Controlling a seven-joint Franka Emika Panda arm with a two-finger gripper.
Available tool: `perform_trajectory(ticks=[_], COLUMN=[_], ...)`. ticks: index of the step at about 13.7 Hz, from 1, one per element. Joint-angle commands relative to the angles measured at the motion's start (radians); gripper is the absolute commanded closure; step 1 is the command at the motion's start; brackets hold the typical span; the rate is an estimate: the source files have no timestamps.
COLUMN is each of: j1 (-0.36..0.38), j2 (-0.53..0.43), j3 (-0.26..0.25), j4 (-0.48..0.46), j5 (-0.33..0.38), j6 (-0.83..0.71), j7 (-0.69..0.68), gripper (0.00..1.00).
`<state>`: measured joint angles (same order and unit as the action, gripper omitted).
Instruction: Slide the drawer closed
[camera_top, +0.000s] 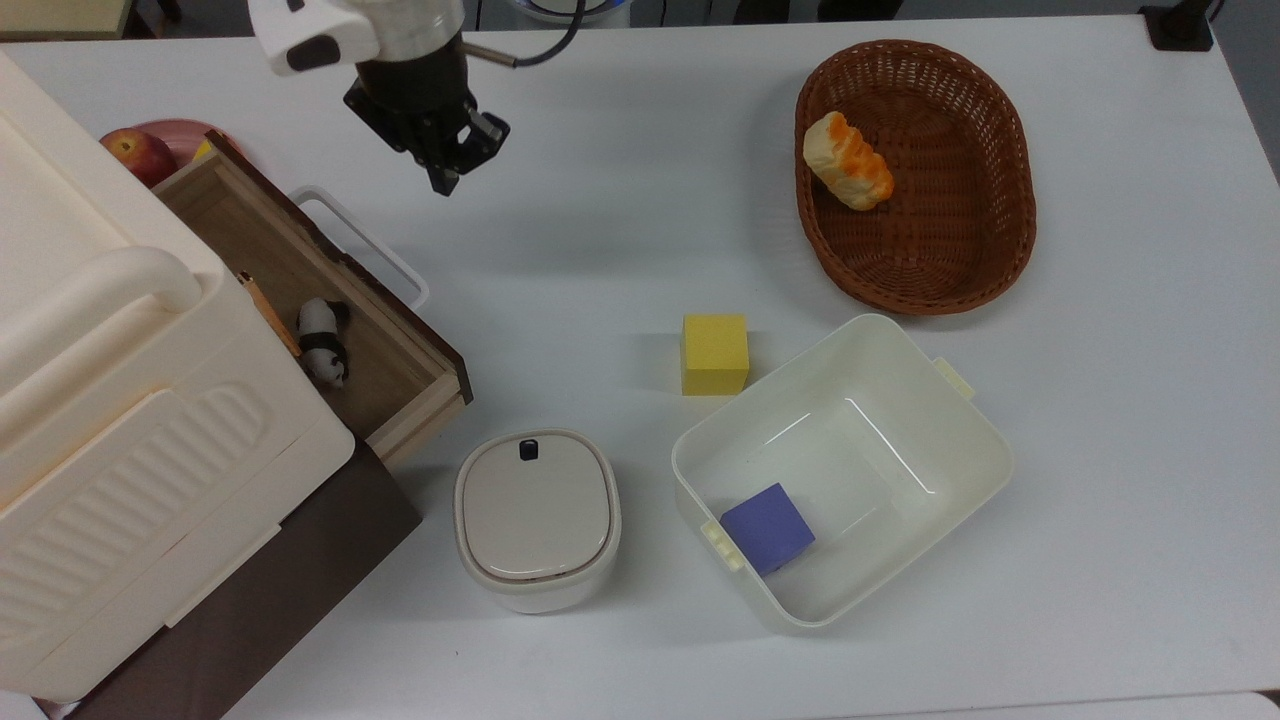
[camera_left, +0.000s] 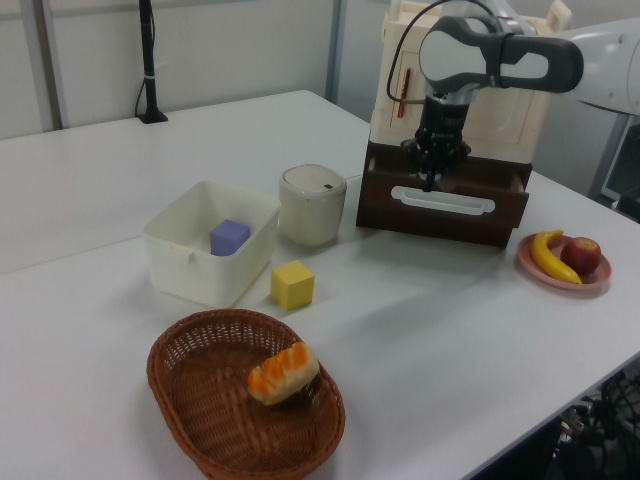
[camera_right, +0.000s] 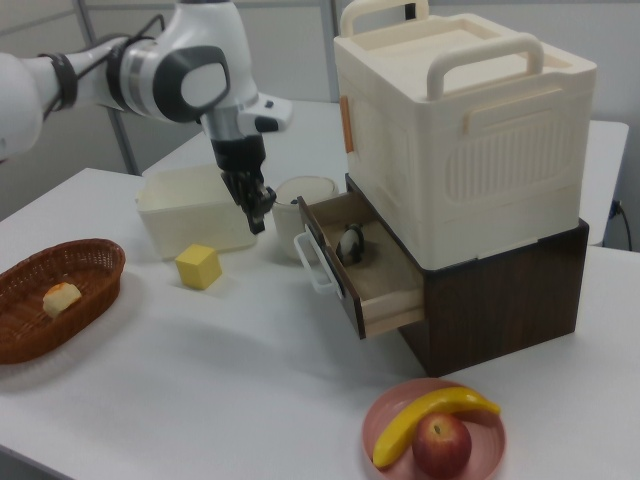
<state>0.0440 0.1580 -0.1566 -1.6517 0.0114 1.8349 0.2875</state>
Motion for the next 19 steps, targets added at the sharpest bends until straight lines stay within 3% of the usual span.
perform_trajectory(ticks=[1, 6, 11, 14, 19], j1=[0.017, 0.013, 0.014, 0.014, 0.011], j2=[0.044, 0.120, 0.146, 0.216, 0.264], j3=[-0.018, -0.029, -0.102, -0.148, -0.179], j4=[-0.049, -0.042, -0.020, 0.059, 0.101], j5=[-0.019, -0.062, -0.073, -0.091, -0.097], j6=[0.064, 0.155, 0.292, 0.334, 0.420], j7=[0.151, 0.217, 0.234, 0.236, 0.231], gripper=[1.00, 1.00, 1.00, 1.00, 1.00])
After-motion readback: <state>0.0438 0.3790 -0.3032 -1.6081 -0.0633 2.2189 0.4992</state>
